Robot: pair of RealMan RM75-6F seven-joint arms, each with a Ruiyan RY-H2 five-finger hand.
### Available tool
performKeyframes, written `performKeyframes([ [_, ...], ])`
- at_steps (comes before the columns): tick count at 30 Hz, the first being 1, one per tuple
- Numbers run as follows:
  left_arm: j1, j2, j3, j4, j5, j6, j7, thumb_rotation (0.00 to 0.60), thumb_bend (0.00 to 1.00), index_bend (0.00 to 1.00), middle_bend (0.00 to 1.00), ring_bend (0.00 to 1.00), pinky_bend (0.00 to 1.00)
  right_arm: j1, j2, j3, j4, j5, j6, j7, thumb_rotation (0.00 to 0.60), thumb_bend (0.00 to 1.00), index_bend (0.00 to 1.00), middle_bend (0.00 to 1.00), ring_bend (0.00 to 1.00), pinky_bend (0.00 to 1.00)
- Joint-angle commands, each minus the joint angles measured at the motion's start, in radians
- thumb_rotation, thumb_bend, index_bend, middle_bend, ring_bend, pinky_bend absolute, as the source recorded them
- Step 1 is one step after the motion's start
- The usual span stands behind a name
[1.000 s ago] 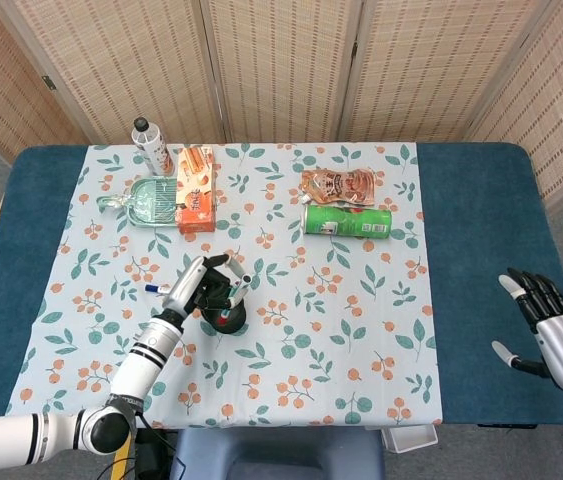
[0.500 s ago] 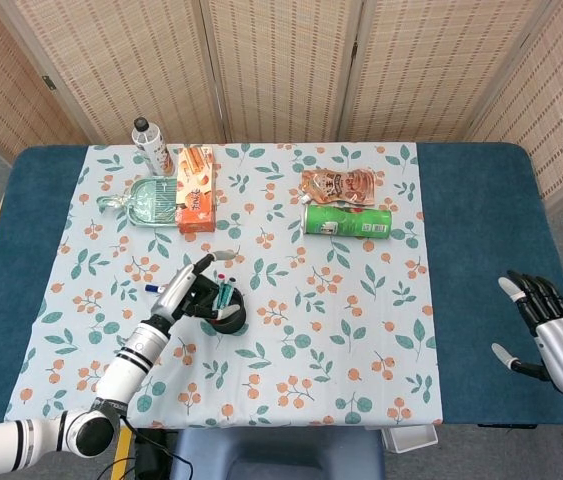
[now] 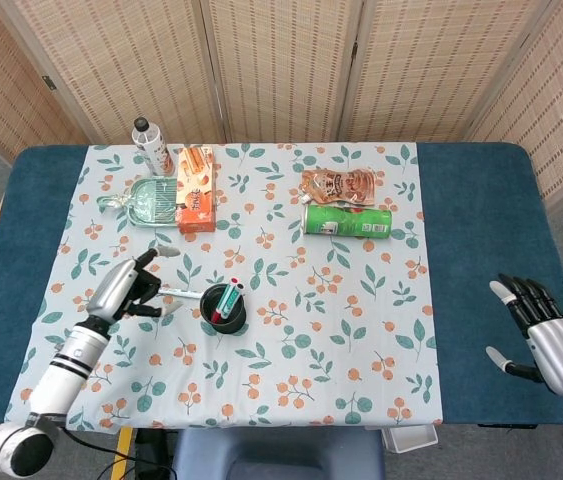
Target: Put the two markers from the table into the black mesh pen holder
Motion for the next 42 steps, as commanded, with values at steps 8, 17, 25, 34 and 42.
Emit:
performKeyframes([
  [8, 0.051, 0.082, 0.147, 0.128, 0.147, -0.092, 0.099, 0.600, 0.23, 0.34, 0.95, 1.00, 1.00, 0.018, -0.012, -0.007, -0.021, 0.002, -0.048, -0.058, 0.600, 0.25, 0.00, 0.00, 0.00, 0.00],
  [17, -0.025, -0.066, 0.157, 0.433, 0.283, -0.180, 0.019, 0.600, 0.23, 0.38, 0.96, 1.00, 1.00, 0.028, -0.021, -0.005, -0.034, 0.019, -0.075, -0.101, 0.600, 0.25, 0.00, 0.00, 0.00, 0.00],
  [25, -0.088, -0.181, 0.183, 0.658, 0.383, -0.220, -0.050, 0.600, 0.23, 0.37, 0.96, 1.00, 1.00, 0.037, -0.022, -0.007, -0.039, 0.033, -0.102, -0.114, 0.600, 0.25, 0.00, 0.00, 0.00, 0.00],
  [34, -0.148, -0.245, 0.202, 0.790, 0.458, -0.225, -0.092, 0.600, 0.23, 0.37, 0.96, 1.00, 1.00, 0.052, -0.032, -0.006, -0.043, 0.048, -0.137, -0.137, 0.600, 0.25, 0.00, 0.00, 0.00, 0.00],
  [42, -0.210, -0.289, 0.214, 0.815, 0.469, -0.288, -0.046, 0.600, 0.23, 0.39, 0.96, 1.00, 1.00, 0.057, -0.029, -0.004, -0.040, 0.053, -0.142, -0.125, 0.600, 0.25, 0.00, 0.00, 0.00, 0.00],
])
